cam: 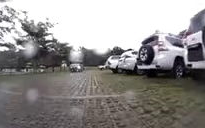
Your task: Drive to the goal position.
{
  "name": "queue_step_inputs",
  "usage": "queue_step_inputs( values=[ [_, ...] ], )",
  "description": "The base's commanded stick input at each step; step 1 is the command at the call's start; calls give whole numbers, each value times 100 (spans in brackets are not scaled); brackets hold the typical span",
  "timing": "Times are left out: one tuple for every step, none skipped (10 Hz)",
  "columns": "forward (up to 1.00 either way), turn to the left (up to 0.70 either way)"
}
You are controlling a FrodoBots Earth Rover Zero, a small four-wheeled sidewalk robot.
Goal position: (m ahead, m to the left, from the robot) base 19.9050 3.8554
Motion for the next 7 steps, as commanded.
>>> queue_step_inputs(
  values=[
    [85, 0],
    [85, 0],
    [85, 0],
    [85, 0],
    [85, 0],
    [85, 0],
    [85, 0]
  ],
)
